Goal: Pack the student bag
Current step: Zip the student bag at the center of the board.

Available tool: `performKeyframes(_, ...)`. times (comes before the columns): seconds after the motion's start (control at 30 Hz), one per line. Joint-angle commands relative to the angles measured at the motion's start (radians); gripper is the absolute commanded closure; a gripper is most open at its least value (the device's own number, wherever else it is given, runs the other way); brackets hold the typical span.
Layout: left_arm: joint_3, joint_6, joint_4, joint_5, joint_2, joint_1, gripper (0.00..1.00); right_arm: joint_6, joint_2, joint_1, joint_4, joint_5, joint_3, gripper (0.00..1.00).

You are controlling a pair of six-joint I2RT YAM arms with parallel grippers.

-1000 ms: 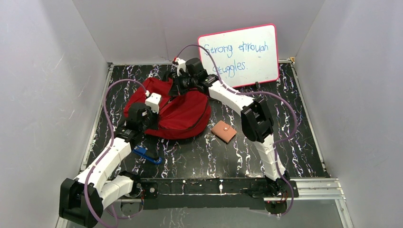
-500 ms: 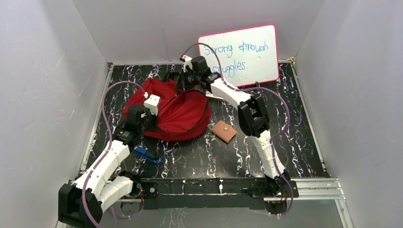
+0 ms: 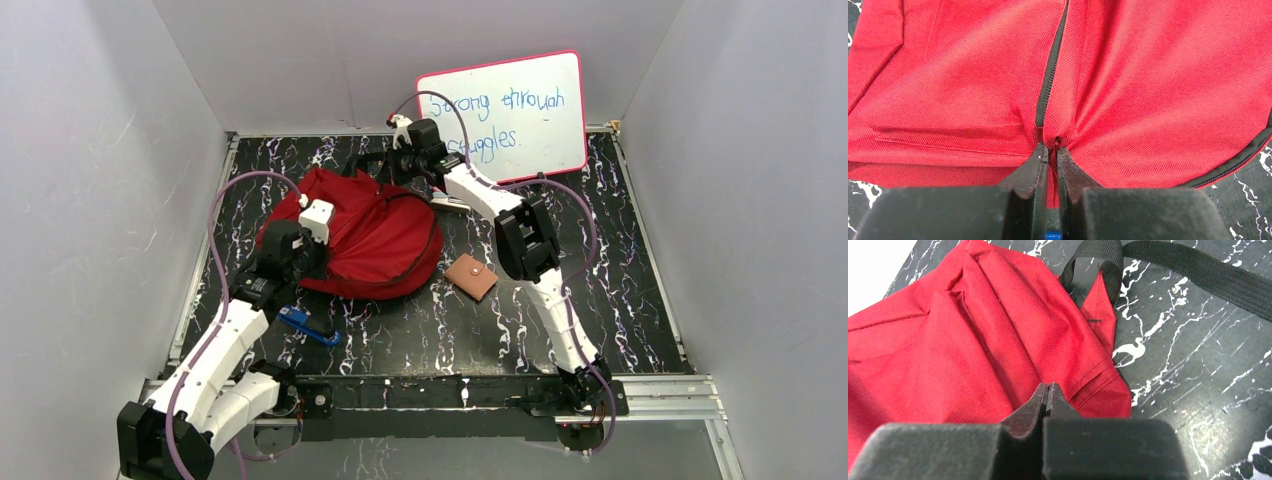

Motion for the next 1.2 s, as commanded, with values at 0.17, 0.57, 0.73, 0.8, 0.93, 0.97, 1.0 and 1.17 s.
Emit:
performKeyframes(0.17,0.039,0.012,-0.1,-0.028,-0.066,0.002,1.0,-0.042,0.089,-0.038,0.091,0.065,0.091,0.97)
performKeyframes(0.57,0.115,0.004,0.053,0.079,0.06,0.002,0.38,0.081,-0.067,-0.037,0.194,-0.104,-0.145,0.99)
performKeyframes(0.73,0.214,0.031,0.09,0.114,0.198,0.0,0.34,0.102,-0.095,-0.037,0.202,-0.118,-0.162,1.0)
performKeyframes(0.8,0.226,0.059,0.117,0.118,0.24,0.0,0.33,0.107,-0.102,-0.037,0.201,-0.122,-0.162,1.0)
performKeyframes(0.93,0.24,0.1,0.13,0.164,0.327,-0.003,0.33,0.121,-0.118,-0.036,0.203,-0.139,-0.161,1.0)
performKeyframes(0.97,0.239,0.102,0.133,0.172,0.34,-0.004,0.33,0.123,-0.122,-0.037,0.203,-0.143,-0.161,1.0)
performKeyframes(1.0,0.236,0.104,0.137,0.174,0.351,-0.005,0.33,0.123,-0.125,-0.038,0.202,-0.145,-0.161,1.0)
performKeyframes(1.17,0.226,0.123,0.165,0.164,0.382,-0.014,0.33,0.12,-0.13,-0.037,0.193,-0.151,-0.152,1.0)
